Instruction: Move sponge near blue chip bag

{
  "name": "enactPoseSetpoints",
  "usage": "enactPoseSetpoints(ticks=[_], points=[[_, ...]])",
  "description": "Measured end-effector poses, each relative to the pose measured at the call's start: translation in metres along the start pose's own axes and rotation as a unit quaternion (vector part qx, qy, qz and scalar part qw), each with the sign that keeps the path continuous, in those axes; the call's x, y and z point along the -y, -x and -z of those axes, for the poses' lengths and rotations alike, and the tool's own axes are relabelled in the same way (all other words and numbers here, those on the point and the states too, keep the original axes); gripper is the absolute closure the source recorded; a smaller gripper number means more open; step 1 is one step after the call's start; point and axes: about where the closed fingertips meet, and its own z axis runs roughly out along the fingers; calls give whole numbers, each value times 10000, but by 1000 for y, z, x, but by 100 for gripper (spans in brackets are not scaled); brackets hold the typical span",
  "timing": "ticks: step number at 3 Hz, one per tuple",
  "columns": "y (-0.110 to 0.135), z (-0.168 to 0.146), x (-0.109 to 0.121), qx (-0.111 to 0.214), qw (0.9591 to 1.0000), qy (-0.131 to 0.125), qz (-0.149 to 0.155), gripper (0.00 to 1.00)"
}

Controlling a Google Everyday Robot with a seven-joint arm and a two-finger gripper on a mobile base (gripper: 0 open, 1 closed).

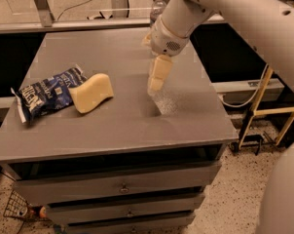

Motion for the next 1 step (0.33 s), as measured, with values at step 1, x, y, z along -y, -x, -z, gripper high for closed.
enactPoseSetpoints(ticks=[1], points=[[-46,31,-8,-231,9988,-141,-409,0]])
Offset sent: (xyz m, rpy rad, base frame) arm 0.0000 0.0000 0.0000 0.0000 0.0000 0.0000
